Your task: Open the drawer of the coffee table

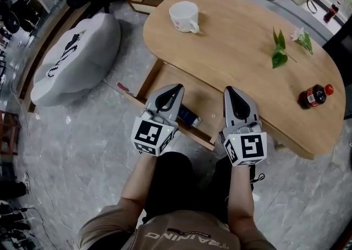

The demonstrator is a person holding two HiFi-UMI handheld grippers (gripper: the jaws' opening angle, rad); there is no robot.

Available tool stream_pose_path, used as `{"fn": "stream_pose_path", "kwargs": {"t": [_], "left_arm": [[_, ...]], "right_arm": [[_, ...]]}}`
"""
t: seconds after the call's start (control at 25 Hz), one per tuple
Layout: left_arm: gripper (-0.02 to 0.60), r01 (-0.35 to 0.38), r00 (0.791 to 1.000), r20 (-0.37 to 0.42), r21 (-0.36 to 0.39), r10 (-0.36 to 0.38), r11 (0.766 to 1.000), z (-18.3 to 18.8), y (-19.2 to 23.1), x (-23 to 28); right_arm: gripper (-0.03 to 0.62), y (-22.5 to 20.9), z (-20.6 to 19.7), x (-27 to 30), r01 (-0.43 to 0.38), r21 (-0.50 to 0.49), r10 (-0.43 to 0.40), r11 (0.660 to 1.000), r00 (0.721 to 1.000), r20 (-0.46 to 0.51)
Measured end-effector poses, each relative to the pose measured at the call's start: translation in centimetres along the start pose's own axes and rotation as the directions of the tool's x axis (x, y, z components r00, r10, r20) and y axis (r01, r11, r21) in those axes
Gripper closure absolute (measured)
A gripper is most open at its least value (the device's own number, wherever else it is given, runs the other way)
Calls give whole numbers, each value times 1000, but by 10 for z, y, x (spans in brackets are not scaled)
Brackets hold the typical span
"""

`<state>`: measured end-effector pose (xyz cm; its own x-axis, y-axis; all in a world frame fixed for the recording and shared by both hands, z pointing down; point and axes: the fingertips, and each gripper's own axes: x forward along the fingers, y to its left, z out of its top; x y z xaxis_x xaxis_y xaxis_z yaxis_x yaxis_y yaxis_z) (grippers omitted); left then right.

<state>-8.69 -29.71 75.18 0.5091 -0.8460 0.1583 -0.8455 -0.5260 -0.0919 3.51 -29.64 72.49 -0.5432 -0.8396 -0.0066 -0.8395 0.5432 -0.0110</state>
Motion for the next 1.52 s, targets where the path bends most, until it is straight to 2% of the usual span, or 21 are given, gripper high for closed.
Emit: {"fn": "stream_pose_path", "kwargs": {"t": [0.16, 0.36, 0.52, 0.68, 0.84, 1.12, 1.32, 1.4, 1.52], "left_arm": [[575, -36, 999, -23, -14, 36, 999, 13, 7, -3], [575, -29, 999, -45, -74, 26, 997, 69, 13, -16], [575, -51, 996, -74, -66, 46, 997, 129, 21, -36], [575, -63, 993, -101, -64, 56, 996, 197, 28, -57], [575, -62, 995, -87, -45, 57, 997, 268, 26, -92], [575, -86, 993, -84, -61, 81, 994, 374, 31, -149], [575, -88, 994, -76, -55, 84, 995, 458, 35, -177], [575, -81, 993, -91, -59, 75, 995, 476, 35, -190], [575, -76, 990, -130, -105, 62, 992, 483, 33, -202]], "right_arm": [[589, 6, 17, 4, 28, -13, -28, 1000, 1000, 5], [589, 21, 87, 1, -46, -69, 49, 997, 998, 43], [589, 31, 144, 1, -50, -33, 49, 998, 999, -19], [589, 35, 224, 1, -48, -33, 48, 998, 999, -25], [589, 51, 294, -5, -80, -17, 79, 997, 995, -64], [589, 86, 416, -18, -120, -30, 118, 992, 991, -62], [589, 88, 503, -33, -101, 0, 100, 995, 992, -75], [589, 91, 529, -43, -83, -1, 83, 997, 993, -79], [589, 100, 549, -61, -78, -14, 77, 997, 993, -93]]}}
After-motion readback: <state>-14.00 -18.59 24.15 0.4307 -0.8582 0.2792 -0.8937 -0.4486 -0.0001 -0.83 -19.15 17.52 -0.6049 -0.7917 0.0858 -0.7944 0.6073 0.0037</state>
